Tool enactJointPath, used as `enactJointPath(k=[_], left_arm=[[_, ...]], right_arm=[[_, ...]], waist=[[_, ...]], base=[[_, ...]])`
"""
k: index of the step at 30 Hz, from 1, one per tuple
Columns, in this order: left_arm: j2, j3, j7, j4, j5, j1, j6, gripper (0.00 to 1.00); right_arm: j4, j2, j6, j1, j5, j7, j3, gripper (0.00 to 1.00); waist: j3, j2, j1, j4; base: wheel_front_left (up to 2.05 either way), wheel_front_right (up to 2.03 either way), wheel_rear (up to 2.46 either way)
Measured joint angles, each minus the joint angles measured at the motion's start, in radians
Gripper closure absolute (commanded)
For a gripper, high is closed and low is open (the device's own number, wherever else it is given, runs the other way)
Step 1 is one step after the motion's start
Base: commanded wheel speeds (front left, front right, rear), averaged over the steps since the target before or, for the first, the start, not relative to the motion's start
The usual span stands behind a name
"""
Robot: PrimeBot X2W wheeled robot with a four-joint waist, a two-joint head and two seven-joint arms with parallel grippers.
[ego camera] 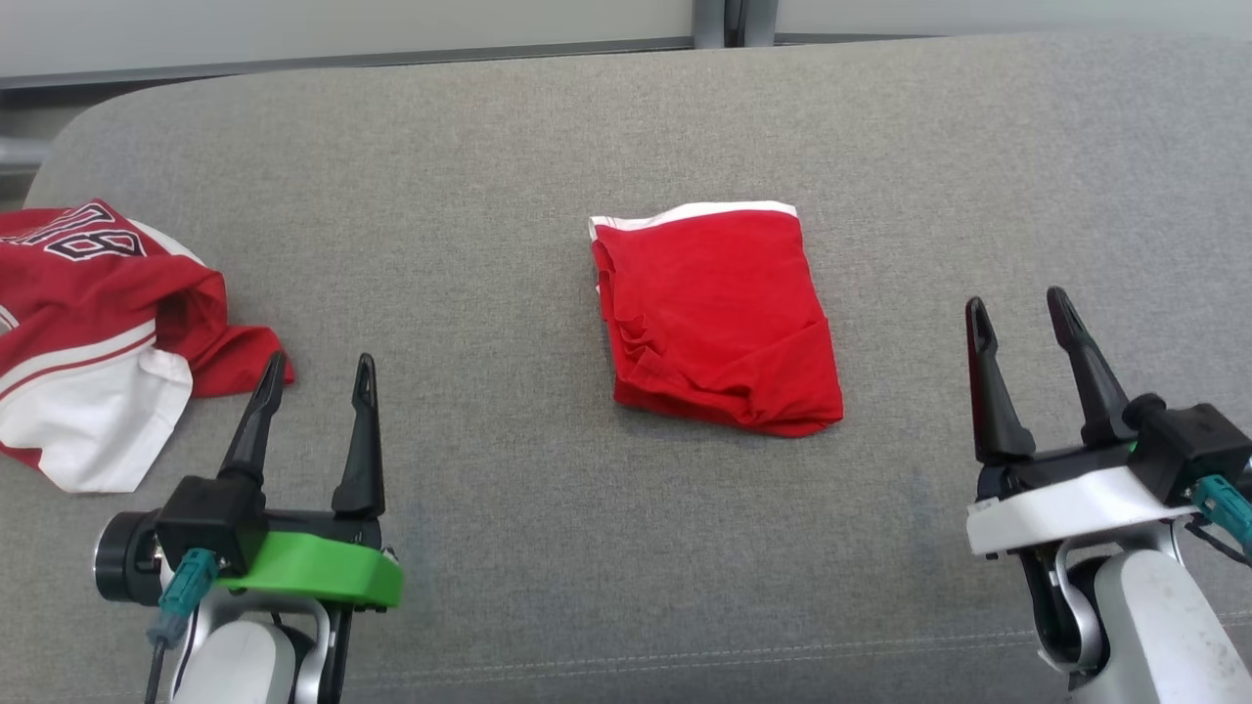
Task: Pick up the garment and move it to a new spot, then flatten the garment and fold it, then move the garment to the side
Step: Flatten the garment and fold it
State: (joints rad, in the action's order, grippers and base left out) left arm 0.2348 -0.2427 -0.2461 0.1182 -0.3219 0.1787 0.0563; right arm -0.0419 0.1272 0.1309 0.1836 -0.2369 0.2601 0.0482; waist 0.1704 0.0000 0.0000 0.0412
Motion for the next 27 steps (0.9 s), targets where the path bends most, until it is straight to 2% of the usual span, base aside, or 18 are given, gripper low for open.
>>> enactJointPath(k=[12, 27], left_arm=[[-0.013, -0.015, -0.001, -0.012, -0.009, -0.13, 0.033, 0.0], [-0.001, -0.016, -0.001, -0.011, -0.014, -0.181, 0.049, 0.0]], right_arm=[[-0.061, -0.01, 0.0, -0.162, 0.011, -0.03, -0.013, 0.0], [-0.049, -0.013, 0.0, -0.22, 0.004, -0.066, -0.007, 0.0]], waist=[[-0.092, 0.0, 0.0, -0.006], [-0.163, 0.0, -0.0001, 0.003]], base=[[0.0, 0.0, 0.0], [0.0, 0.0, 0.0]])
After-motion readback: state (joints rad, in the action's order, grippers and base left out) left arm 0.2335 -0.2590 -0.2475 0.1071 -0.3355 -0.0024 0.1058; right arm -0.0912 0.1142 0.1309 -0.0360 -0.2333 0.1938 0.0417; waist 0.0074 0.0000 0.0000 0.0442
